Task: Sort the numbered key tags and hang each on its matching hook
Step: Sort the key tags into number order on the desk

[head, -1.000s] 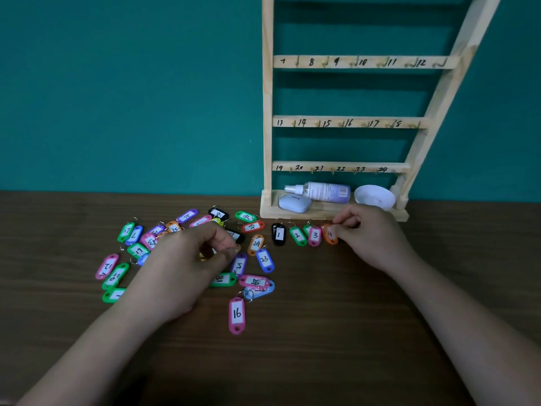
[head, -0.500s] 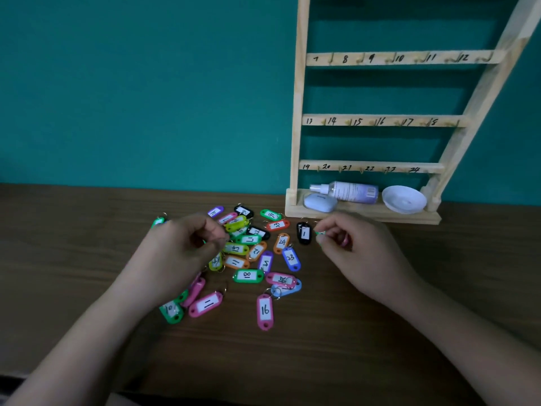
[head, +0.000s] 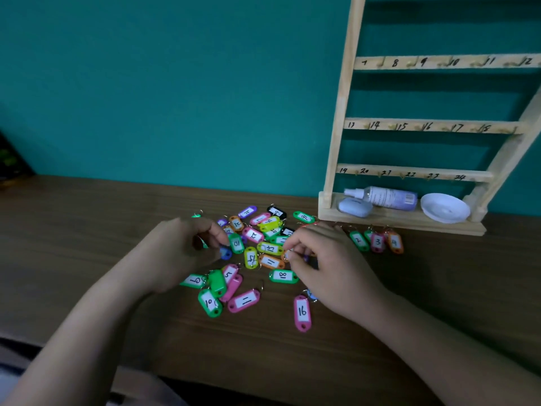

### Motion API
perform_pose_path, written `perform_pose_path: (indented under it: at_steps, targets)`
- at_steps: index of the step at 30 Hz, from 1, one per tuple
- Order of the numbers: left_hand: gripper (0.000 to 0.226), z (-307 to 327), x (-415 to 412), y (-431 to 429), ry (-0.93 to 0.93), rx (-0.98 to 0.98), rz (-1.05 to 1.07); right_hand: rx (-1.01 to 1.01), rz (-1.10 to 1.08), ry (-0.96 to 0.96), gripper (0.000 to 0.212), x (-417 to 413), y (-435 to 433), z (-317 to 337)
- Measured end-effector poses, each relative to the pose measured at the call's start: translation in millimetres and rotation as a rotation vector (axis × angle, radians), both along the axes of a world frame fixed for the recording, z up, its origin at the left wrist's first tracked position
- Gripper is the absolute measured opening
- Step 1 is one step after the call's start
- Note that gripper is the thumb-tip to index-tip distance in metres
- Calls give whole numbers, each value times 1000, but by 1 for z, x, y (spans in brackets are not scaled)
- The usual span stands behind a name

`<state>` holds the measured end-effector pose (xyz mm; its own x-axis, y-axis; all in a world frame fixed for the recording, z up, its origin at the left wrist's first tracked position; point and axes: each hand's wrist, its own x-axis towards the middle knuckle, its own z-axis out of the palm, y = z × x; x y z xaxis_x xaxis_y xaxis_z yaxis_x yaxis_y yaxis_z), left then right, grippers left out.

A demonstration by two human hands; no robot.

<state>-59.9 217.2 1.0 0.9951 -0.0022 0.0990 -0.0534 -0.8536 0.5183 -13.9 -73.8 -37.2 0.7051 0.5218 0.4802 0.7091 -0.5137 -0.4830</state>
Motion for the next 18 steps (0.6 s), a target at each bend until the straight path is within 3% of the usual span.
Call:
perform_pose_path:
  at_steps: [7, 18]
  targets:
    - [38, 7, -11, 20, 226, 2, -140, 15, -1, 39, 7, -2, -4, 1]
    - [26, 5, -10, 15, 247, 29, -159, 45, -12, 138, 10, -1, -8, -2]
